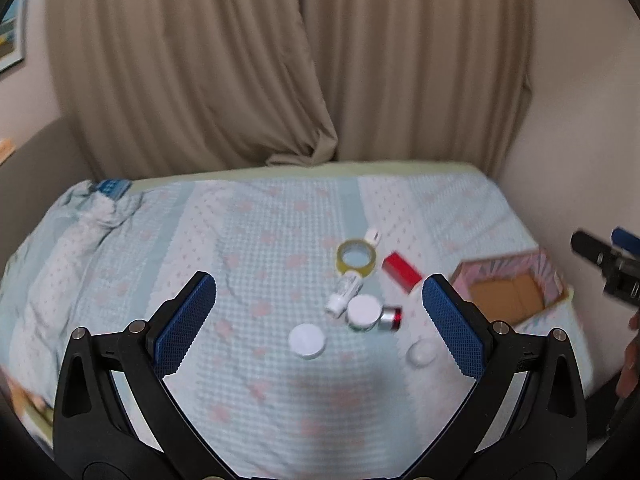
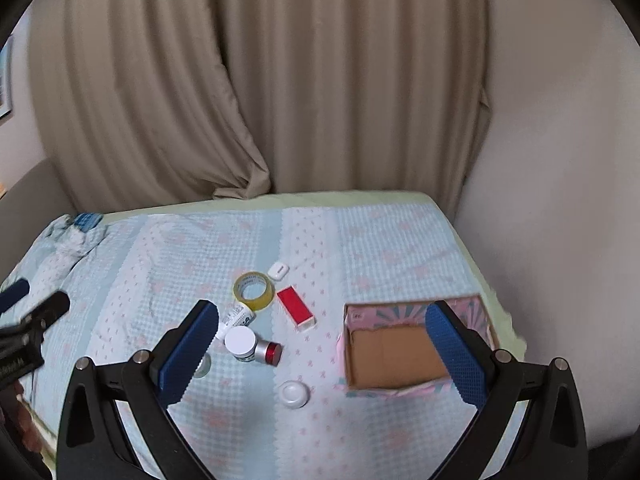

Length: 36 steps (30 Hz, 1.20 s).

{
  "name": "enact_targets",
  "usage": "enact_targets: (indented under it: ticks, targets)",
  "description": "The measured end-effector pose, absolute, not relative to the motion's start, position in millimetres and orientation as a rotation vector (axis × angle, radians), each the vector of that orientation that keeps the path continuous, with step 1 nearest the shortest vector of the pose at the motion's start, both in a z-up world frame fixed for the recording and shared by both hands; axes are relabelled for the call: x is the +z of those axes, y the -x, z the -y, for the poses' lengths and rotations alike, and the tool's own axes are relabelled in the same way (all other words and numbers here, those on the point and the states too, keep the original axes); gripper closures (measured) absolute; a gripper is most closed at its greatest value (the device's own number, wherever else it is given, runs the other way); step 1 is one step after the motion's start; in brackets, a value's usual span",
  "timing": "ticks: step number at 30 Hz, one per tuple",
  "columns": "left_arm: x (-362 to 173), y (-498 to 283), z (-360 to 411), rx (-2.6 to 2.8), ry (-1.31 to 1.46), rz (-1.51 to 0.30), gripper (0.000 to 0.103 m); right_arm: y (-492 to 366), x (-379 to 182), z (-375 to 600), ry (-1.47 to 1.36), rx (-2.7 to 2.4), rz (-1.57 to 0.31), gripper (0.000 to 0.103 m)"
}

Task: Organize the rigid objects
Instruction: 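Lower the left tool and grasp the white round puck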

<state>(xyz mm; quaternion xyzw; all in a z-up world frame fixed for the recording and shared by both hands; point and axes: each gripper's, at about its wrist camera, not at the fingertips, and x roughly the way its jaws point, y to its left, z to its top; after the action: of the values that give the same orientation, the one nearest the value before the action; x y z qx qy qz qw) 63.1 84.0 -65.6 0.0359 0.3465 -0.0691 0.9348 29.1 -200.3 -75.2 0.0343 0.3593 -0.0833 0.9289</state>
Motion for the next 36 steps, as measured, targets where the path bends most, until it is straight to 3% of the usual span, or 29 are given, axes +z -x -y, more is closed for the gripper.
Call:
enact_targets:
  ticks: [8,16,28,33,36]
  targets:
    - [-138.6,-112.5,-129.8,-0.284,-0.159,-0.839,0.001,-41.2,-130.3,160.8,-0.255,-0.312,-0.813,0.000]
    - [-244.6,-150.6,-119.5,-0.374,-0.240,-0.975,0.001,-50.4,-215.8,147.3,-0.371,-0.437,-0.907,0.000]
    - [-399.4,-195.7,-98.1,-0.339,-0.289,-1.104,0.001,-83.4,-354.1,149.1,-0.310,-0.523,-1.032,0.000]
    - [-432.4,-206.9,-90.5,-0.341,-0.314,-1.125,0.001,-99.8,-400.3,154.6,-0.286,-0.526,-1.078,0.000]
    - [-446.0,-210.7,-84.9,-0.350,-0.320,-1.135,0.005,-111.0,-418.6,158.2,-0.262,-0.522,-1.101,0.006]
